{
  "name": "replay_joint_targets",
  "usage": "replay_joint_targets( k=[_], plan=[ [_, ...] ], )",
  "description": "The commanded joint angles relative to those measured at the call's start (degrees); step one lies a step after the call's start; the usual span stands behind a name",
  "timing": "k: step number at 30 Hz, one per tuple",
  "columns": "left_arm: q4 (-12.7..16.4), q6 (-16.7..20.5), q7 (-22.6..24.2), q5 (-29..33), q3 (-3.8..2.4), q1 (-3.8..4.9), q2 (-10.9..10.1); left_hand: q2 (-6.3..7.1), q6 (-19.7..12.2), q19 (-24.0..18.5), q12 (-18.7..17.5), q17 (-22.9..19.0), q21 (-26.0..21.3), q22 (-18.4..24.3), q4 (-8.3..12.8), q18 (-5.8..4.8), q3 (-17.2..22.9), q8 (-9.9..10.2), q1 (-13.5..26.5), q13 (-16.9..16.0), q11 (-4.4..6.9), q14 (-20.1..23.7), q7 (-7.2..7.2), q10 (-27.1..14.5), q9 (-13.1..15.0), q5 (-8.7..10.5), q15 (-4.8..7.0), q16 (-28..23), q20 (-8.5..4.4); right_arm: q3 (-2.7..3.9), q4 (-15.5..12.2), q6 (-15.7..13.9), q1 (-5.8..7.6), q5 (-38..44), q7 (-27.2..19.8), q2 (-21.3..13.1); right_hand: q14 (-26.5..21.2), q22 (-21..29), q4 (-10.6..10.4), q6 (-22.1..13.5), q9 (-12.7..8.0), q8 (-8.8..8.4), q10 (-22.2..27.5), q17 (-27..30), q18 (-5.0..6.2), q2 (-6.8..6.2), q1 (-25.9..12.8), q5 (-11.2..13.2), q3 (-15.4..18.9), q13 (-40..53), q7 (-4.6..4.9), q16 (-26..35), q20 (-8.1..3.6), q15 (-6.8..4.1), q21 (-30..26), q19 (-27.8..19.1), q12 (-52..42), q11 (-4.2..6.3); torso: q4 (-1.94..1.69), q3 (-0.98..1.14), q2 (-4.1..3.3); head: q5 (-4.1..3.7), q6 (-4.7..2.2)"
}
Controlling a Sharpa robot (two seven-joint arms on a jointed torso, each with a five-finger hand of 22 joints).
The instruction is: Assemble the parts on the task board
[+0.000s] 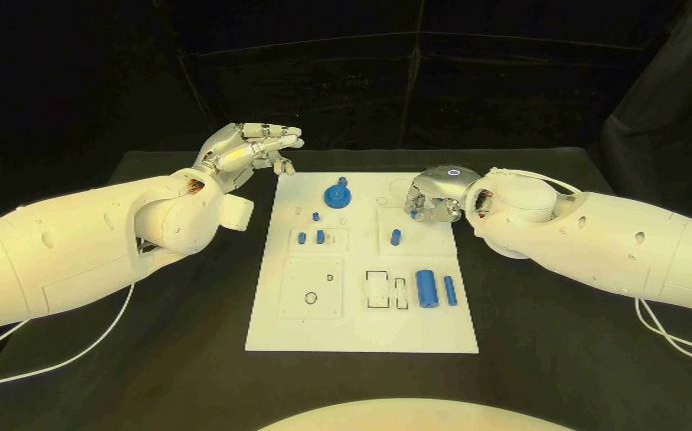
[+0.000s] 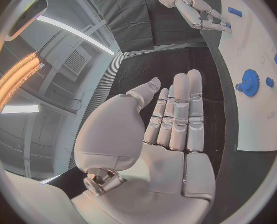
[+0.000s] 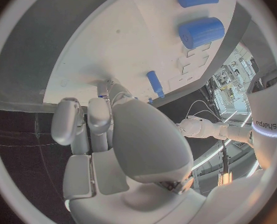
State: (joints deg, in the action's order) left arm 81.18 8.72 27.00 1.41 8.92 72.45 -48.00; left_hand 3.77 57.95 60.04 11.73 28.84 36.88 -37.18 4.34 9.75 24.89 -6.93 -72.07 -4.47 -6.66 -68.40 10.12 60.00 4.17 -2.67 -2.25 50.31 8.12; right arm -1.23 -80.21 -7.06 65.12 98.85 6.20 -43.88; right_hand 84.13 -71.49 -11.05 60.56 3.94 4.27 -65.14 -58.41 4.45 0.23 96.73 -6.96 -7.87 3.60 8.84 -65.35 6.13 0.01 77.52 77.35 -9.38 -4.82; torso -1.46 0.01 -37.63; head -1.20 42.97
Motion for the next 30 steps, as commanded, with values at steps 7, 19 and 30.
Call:
replay_joint_targets(
  k=[7, 19, 30],
  plan=[
    [-0.1, -0.3, 0.6, 0.4, -0.05, 0.06, 0.0, -0.46, 0.3, 0.2, 0.4, -0.2, -0.3, 0.1, 0.1, 0.78, -0.4, -0.2, -0.1, 0.1, 0.09, 0.1, 0.06, 0.3, -0.1, -0.14, 0.44, -0.3, -0.33, -0.26, 0.0, 1.9, -0.53, 0.5, 0.2, 0.2, 0.9, -1.7, 1.0, 2.5, 0.3, 0.40, -3.0, -0.4, -0.31, -1.00, -1.4, 0.6, -5.6, 0.2, -0.56, -1.0, -0.37, -0.54, 1.3, 1.3, 0.8, 0.52, -0.03, 0.01, 0.01, -0.02, 0.15],
    [-0.3, 0.0, 0.3, 0.4, -0.04, 0.06, -0.1, -0.47, 0.2, 0.4, 0.5, -0.4, -0.5, 0.3, 0.4, 0.78, -0.5, -0.2, -0.5, 0.1, 0.07, 0.1, 0.11, 0.1, -0.2, -0.14, 0.48, -0.3, -0.39, -0.25, -1.6, -2.6, -0.62, 0.8, 0.5, -0.7, 0.8, -2.7, 4.2, 3.7, 0.1, -0.26, -4.7, -0.1, -0.47, -4.42, -7.3, 0.7, -14.6, 0.2, -0.63, -1.7, -0.50, -0.62, 2.0, 1.7, 3.3, 0.57, 0.07, 0.02, 0.01, 0.06, 0.20],
    [-0.6, 0.3, 0.2, 0.4, -0.04, 0.02, 0.0, -0.49, 0.2, 0.5, 0.6, -0.5, -0.5, 0.4, 0.6, 0.78, -0.5, -0.2, -0.8, 0.2, 0.07, 0.0, 0.13, 0.0, -0.2, -0.14, 0.49, -0.4, -0.42, -0.21, -3.7, -10.6, -0.64, -0.7, -0.2, -2.9, 0.9, -3.0, 5.4, 3.5, 0.1, -0.42, -4.8, -0.1, -0.54, -5.30, -9.4, 0.8, -16.9, 0.2, -0.50, -2.0, -0.44, -0.49, 2.2, 1.9, 4.0, 0.53, 0.02, 0.01, 0.05, 0.03, -0.04]
  ],
)
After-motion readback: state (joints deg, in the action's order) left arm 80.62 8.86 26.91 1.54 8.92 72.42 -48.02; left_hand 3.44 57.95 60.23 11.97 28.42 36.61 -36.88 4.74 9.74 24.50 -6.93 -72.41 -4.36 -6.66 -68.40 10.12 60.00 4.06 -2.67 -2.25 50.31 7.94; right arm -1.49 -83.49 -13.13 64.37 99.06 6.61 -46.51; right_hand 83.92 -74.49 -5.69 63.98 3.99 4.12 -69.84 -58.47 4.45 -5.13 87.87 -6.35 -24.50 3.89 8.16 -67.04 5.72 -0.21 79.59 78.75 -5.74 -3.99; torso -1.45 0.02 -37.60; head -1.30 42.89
